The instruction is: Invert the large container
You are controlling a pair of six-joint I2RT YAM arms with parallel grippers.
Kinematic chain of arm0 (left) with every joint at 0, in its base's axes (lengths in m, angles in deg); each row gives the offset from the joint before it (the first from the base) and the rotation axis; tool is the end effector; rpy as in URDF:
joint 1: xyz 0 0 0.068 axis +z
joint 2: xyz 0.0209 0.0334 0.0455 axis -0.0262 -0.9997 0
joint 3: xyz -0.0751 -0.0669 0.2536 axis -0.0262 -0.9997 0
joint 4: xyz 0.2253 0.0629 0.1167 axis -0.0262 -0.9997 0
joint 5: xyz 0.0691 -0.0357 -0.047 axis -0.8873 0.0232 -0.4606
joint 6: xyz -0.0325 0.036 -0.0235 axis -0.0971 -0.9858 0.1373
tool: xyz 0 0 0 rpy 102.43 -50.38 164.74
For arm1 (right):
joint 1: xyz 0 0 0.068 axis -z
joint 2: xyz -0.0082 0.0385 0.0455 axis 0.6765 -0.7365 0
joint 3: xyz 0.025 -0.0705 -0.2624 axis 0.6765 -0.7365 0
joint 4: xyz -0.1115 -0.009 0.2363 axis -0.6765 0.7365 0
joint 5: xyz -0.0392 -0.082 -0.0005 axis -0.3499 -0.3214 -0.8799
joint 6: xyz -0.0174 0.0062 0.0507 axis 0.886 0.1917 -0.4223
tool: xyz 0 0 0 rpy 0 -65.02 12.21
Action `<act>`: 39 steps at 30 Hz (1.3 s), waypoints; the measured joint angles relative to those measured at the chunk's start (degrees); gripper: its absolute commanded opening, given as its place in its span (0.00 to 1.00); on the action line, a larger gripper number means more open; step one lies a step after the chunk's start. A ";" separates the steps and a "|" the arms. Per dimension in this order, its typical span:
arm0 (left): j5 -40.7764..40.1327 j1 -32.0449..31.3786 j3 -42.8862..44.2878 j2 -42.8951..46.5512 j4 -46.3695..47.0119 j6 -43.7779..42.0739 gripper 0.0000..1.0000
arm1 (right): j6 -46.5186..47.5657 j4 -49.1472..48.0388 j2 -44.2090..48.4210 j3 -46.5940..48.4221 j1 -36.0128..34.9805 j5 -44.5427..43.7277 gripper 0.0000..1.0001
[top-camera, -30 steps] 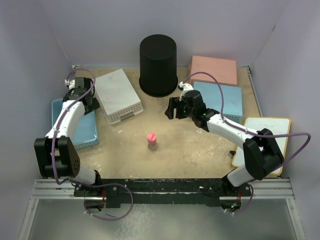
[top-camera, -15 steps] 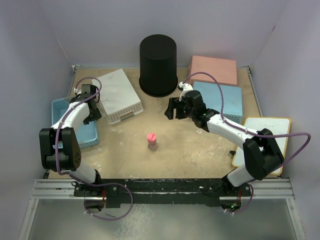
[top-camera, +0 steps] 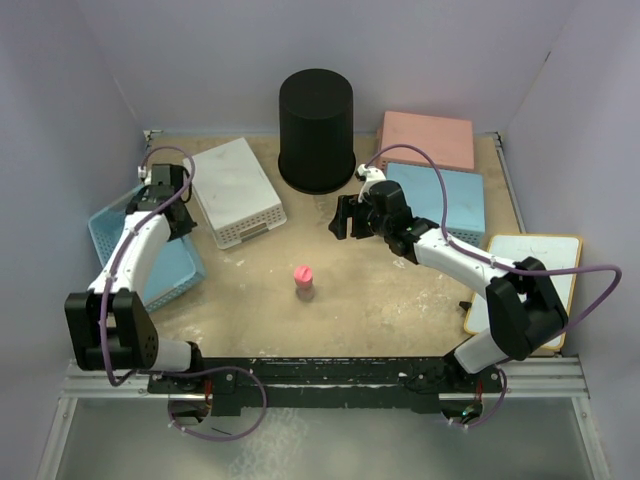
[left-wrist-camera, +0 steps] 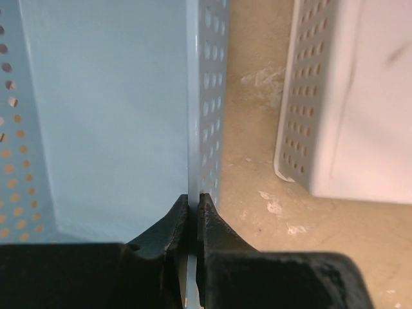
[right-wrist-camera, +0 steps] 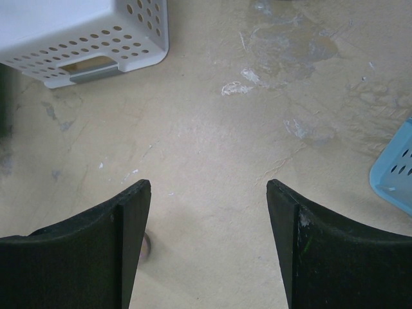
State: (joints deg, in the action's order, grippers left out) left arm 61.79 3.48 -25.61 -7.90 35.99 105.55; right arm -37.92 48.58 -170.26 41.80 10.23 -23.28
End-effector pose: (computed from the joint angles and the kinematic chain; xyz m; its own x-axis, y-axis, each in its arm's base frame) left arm 0.2861 0.0217 0.2554 -0.6843 -0.4494 -0.5743 -0.5667 0.8233 0.0311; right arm 0.2887 0.1857 0.2522 -0.5700 0.1199 -0.8129 -0.3883 0.8326 0.3950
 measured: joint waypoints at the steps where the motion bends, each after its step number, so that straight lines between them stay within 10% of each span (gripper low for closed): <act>1: 0.24 0.00 0.63 1.25 -0.68 0.04 0.00 | 0.00 0.00 0.00 0.00 0.00 0.00 0.75; 22: 28.44 0.11 22.08 14.51 -5.95 4.24 0.00 | 0.11 0.96 6.56 -0.52 0.02 -4.76 0.75; 39: 51.19 -19.71 11.61 14.16 49.03 35.47 0.00 | 4.50 11.28 25.81 0.44 0.09 -32.24 0.92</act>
State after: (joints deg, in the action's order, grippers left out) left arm 112.98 -16.24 -14.01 6.27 85.01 141.02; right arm -33.42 59.86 -144.45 42.24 10.32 -55.52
